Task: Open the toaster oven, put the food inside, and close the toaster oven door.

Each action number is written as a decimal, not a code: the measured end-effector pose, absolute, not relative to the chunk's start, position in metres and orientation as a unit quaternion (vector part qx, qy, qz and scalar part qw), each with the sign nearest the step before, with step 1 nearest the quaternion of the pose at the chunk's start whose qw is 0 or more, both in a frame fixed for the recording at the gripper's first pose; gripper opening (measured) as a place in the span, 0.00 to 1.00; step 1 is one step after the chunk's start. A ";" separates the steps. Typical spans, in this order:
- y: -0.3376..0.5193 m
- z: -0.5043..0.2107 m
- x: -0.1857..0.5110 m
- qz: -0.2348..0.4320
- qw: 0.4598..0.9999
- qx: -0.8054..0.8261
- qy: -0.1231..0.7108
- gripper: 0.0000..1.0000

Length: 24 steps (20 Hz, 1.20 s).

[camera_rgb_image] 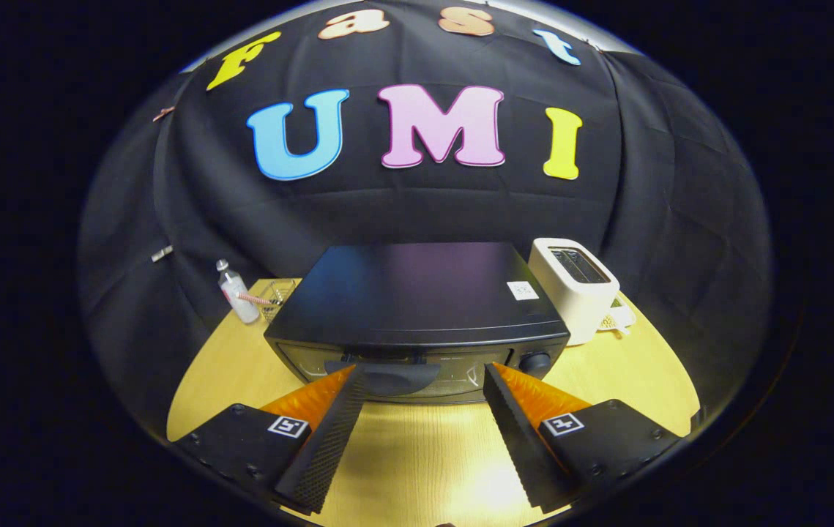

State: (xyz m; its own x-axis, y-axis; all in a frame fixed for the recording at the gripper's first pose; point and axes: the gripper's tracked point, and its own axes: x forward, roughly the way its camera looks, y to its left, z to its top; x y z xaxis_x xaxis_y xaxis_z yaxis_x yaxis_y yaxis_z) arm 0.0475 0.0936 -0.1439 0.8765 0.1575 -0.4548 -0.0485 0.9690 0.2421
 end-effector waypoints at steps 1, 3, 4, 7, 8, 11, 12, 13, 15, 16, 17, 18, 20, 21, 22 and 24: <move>0.087 -0.136 0.046 0.054 0.962 0.127 0.235 1.00; 0.069 -0.123 0.041 0.045 0.965 0.132 0.221 0.99; 0.059 -0.115 0.039 0.040 0.968 0.129 0.213 0.99; 0.032 -0.079 0.028 0.029 0.975 0.124 0.180 0.99; 0.025 -0.065 0.025 0.026 0.978 0.123 0.166 0.99; 0.006 -0.026 0.015 0.019 0.984 0.119 0.128 0.98; 0.001 -0.017 0.010 0.018 0.986 0.116 0.119 0.98; -0.006 -0.008 0.006 0.015 0.988 0.110 0.112 0.98; -0.017 0.006 -0.003 0.008 0.991 0.092 0.095 0.98; -0.021 0.013 -0.008 0.004 0.993 0.085 0.085 0.98; -0.025 0.018 -0.012 0.000 0.994 0.079 0.074 0.98; -0.027 0.021 -0.018 -0.004 0.995 0.076 0.069 0.98; -0.032 0.022 -0.026 -0.011 0.996 0.065 0.059 0.98; -0.038 0.023 -0.029 -0.020 0.997 0.054 0.056 0.98; -0.040 0.019 -0.032 -0.025 0.997 0.051 0.054 0.98; -0.037 0.018 -0.037 -0.028 0.997 0.059 0.049 0.98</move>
